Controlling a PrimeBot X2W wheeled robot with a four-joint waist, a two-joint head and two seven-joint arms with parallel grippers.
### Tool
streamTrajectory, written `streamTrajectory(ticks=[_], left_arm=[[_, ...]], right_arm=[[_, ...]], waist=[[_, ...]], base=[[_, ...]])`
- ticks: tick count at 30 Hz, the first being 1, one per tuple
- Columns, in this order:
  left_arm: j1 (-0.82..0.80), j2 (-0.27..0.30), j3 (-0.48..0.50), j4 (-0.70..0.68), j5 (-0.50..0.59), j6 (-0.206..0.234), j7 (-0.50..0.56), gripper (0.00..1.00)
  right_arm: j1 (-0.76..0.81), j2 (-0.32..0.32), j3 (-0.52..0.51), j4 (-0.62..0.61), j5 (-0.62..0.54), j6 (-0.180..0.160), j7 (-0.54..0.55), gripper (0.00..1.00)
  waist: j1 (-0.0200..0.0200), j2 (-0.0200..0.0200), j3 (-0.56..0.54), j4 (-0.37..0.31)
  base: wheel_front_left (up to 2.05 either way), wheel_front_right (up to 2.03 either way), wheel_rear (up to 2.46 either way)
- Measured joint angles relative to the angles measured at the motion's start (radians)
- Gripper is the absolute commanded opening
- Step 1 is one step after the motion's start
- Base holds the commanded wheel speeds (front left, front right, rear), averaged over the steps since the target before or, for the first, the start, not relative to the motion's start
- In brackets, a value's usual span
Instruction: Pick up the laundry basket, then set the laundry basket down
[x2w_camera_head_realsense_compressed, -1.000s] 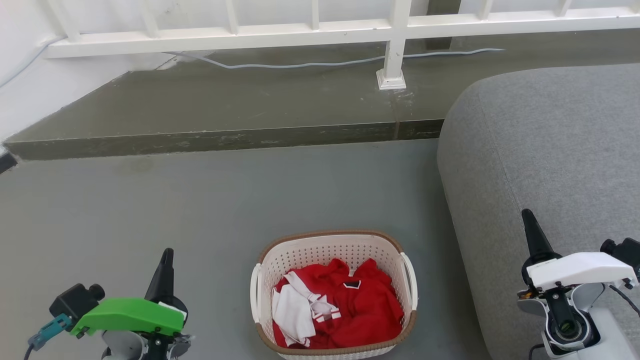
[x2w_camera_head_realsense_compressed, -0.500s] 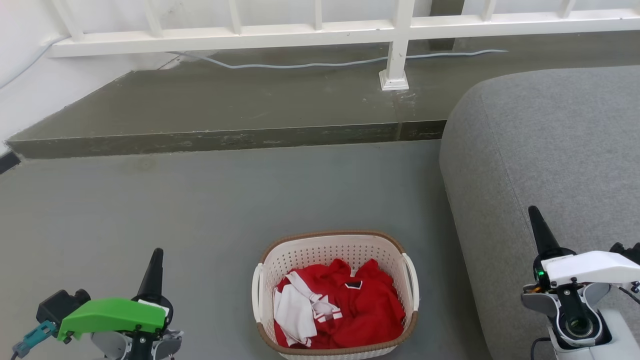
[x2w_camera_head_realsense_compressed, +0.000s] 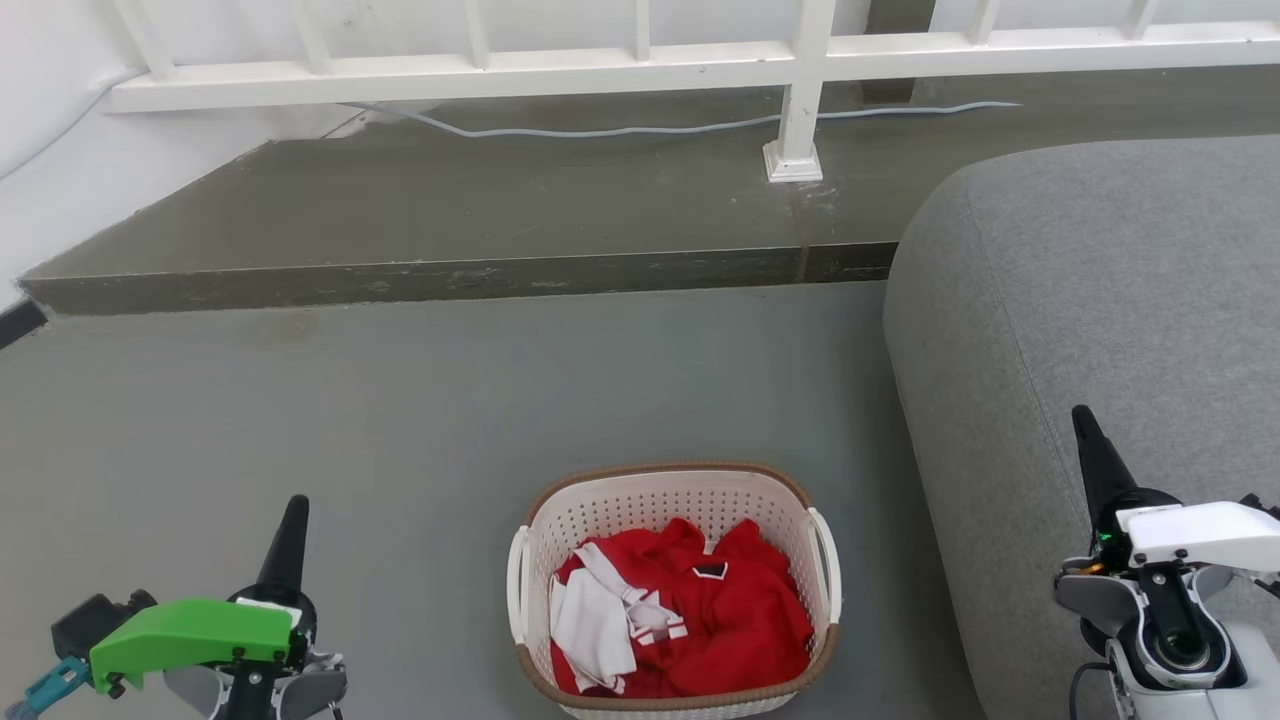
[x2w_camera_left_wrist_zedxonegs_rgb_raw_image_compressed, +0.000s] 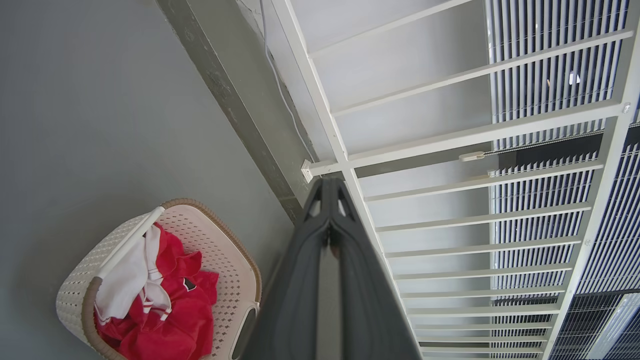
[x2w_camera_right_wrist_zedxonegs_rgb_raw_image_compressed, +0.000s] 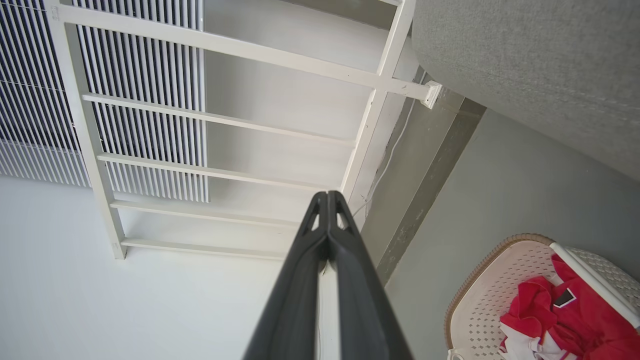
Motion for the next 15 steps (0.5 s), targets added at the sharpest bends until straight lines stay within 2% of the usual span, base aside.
streamTrajectory(ticks=[15], left_arm=[[-0.001, 0.002, 0.04, -0.003, -0.149, -0.01, 0.042, 0.0]], right_arm=[[0.0, 0.014, -0.045, -0.016, 0.15, 0.0, 0.044, 0.0]], waist=[[0.0, 0.0, -0.001, 0.007]], base=[[0.0, 0.0, 0.0]])
